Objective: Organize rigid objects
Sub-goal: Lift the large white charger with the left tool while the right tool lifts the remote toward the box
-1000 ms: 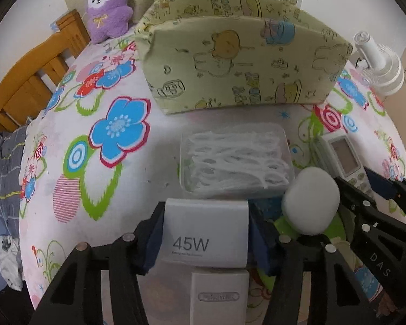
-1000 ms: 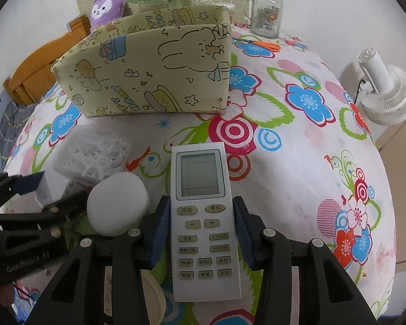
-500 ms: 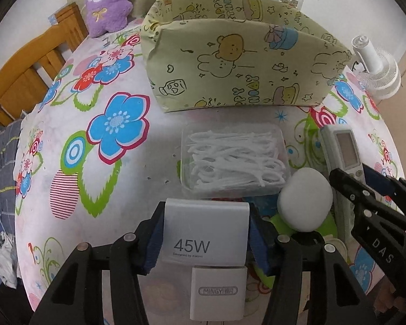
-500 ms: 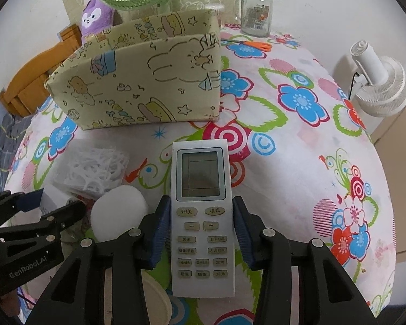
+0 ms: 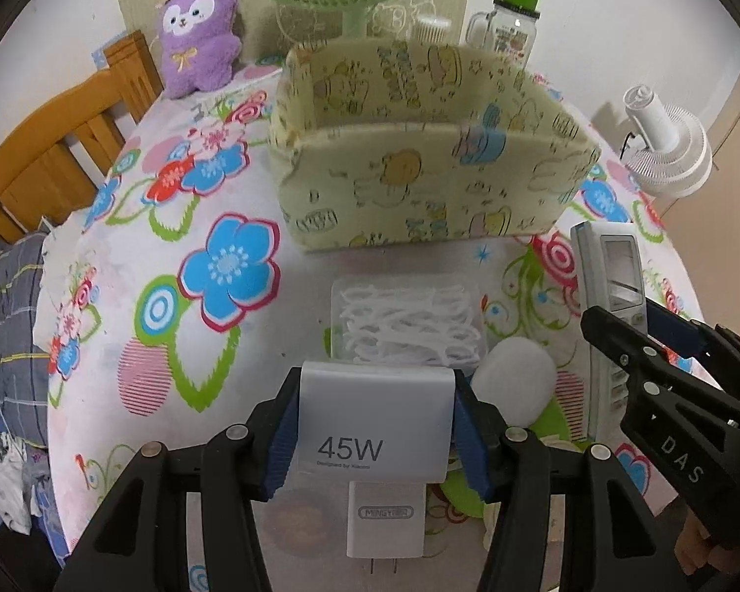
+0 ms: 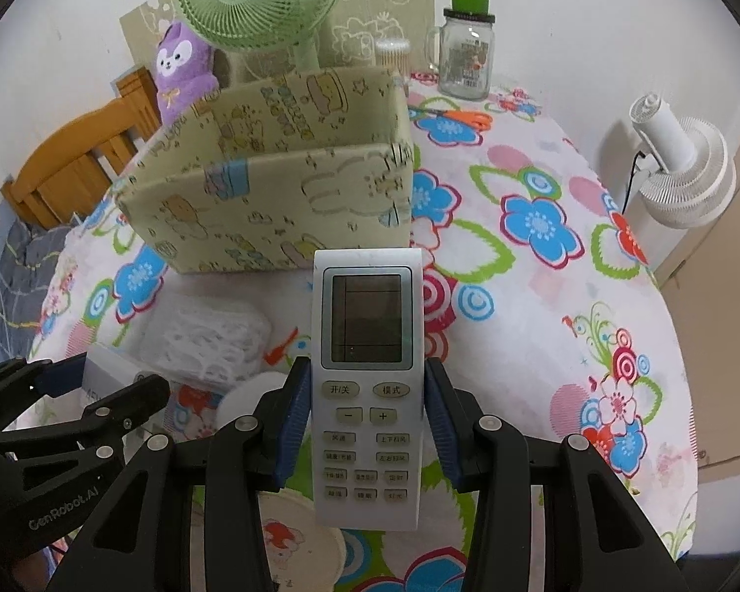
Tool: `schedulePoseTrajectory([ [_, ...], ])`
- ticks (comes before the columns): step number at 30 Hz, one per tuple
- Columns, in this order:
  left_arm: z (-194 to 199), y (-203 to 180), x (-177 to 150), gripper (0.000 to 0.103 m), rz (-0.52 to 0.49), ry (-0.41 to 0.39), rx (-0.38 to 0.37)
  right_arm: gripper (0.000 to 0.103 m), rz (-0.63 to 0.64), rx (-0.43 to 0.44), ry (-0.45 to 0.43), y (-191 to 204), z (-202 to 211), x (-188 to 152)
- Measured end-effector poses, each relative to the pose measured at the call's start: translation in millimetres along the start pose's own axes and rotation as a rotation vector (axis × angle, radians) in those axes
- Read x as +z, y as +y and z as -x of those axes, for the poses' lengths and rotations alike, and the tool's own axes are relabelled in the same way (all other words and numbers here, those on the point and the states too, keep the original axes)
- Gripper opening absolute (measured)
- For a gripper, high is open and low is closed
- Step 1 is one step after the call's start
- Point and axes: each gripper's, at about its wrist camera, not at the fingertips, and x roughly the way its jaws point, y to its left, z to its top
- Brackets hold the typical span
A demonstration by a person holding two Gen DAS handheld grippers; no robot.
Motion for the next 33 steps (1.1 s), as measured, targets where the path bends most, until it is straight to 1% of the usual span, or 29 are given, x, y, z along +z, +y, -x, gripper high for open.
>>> schedulePoseTrajectory([
  [12,35.1,-3.5,21.9,0.057,0.002,-0.065,-0.02,0.048,-0.026,-0.009,-0.059,-0.3,38.5,25.6],
  [18,54.7,-10.4,29.7,0.057,-0.007,-0.098,-0.037,0.048,-0.065,-0.011,-0.086,-1.7,56.6,35.3],
  [25,77.6,-8.2,37.0,0.057,-0.001,-0.135,-0.033,0.048,-0.061,-0.023,-0.142,2.3,83.3,45.6],
  [33,105.3,-7.5,46.7,0.057,-0.007,-0.182,-0.03,0.048,-0.087,-0.029,-0.165,8.5,104.5,55.2],
])
